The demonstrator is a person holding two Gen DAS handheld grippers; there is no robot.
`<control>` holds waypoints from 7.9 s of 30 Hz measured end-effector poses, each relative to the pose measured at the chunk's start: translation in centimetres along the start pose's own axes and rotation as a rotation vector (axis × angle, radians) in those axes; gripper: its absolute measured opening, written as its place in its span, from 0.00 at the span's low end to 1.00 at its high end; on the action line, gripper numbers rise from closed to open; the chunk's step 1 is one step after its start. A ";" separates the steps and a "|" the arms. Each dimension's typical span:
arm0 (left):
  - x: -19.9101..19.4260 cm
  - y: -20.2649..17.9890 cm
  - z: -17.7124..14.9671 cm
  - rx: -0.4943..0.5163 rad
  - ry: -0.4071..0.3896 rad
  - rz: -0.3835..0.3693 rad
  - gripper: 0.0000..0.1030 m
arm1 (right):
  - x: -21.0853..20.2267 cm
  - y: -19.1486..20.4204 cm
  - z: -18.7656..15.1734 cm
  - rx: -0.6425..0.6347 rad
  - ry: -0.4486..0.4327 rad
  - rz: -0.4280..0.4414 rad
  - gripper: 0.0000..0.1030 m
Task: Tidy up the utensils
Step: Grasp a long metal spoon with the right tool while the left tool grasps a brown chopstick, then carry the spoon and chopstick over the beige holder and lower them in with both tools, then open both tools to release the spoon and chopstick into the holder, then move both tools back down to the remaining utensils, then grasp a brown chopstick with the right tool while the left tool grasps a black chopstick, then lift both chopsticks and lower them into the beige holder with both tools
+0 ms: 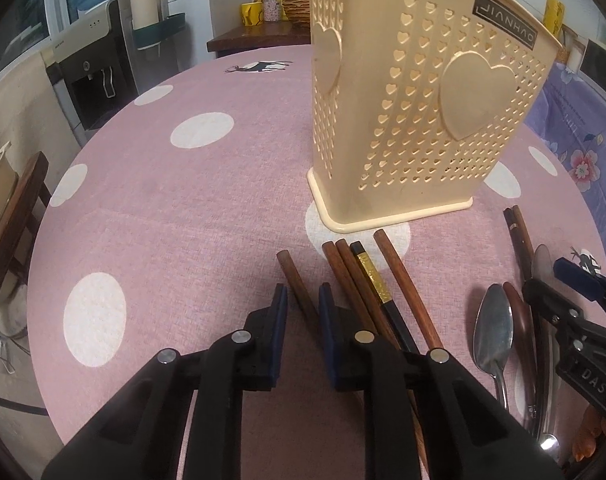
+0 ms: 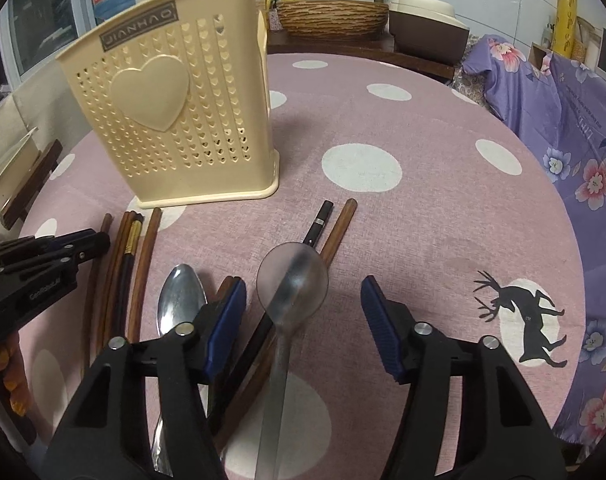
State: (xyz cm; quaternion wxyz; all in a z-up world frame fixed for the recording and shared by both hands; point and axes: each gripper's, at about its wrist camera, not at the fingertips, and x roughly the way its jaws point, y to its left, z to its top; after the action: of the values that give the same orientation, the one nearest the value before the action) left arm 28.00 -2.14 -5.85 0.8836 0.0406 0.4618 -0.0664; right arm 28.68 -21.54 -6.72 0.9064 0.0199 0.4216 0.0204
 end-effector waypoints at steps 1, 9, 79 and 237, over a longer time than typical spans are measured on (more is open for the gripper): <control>0.0 0.0 0.0 -0.004 -0.001 0.000 0.13 | 0.2 0.0 0.0 0.006 0.006 0.005 0.50; 0.2 -0.5 -0.1 0.002 -0.018 0.015 0.11 | 0.9 -0.1 0.2 0.017 0.013 0.016 0.35; -27.9 2.6 13.4 -0.080 -0.710 -0.269 0.08 | -18.9 0.3 17.9 -0.039 -0.474 0.315 0.34; -2.7 -11.5 4.5 0.134 -0.119 -0.380 0.08 | -11.8 -9.4 2.5 0.306 -0.274 0.337 0.07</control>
State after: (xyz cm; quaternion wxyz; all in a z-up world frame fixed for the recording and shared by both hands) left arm 28.34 -13.92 -1.22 0.8761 0.0073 0.4028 -0.2648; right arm 23.20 -31.59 3.35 0.9252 0.2293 0.2837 0.1041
